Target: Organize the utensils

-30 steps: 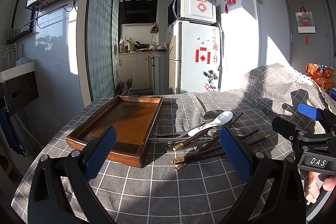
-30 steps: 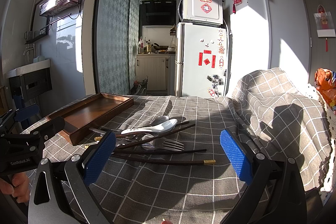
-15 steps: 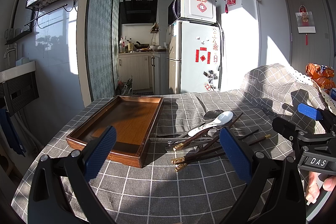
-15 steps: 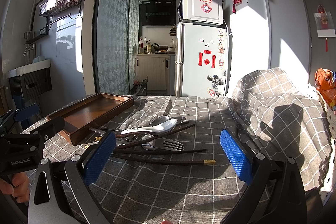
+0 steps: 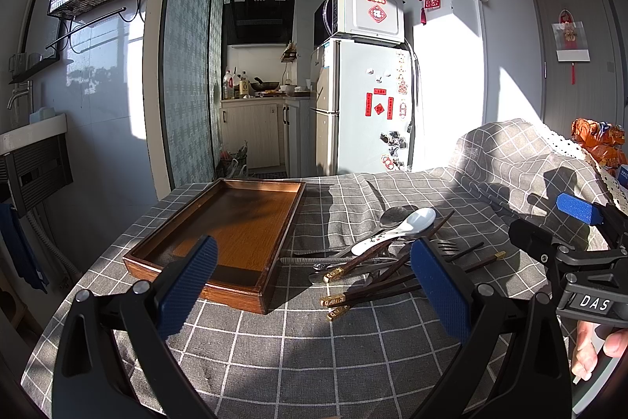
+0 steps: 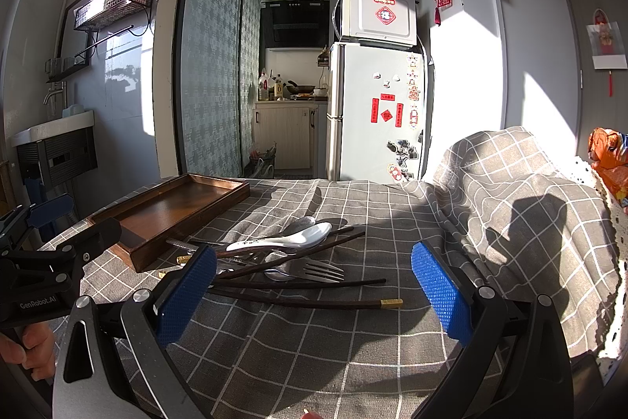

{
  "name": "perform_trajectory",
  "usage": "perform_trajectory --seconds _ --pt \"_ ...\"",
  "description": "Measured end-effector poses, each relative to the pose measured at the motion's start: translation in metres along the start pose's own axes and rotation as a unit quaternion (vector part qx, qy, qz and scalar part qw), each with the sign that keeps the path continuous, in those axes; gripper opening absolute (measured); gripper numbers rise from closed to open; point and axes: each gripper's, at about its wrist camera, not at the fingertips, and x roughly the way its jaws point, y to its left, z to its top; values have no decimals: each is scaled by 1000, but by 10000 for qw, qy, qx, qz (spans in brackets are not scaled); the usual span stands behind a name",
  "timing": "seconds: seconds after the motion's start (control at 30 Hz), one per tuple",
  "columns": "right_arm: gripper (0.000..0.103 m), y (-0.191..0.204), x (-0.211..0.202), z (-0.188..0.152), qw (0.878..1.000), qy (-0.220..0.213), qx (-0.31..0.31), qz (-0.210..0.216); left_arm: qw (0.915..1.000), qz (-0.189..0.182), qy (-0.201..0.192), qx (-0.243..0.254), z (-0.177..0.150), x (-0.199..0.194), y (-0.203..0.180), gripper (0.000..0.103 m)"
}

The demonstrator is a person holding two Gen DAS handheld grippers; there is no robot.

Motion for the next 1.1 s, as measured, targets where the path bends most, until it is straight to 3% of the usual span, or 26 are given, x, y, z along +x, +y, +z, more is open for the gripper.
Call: perform_trajectory --seconds 0.67,0.83,1.0,1.1 --pt "100 -1 0 1 10000 18 10 5 10000 38 16 -16 1 0 2 100" --pt "100 2 3 2 9997 92 -63 238 9999 -41 118 -5 1 3 1 100" --pt "100 1 -2 1 9999 11 -37 163 9979 -173 616 -90 -3 14 2 100" --pt "100 2 -2 1 9999 1 -29 146 9977 -208 617 -211 -4 14 6 100"
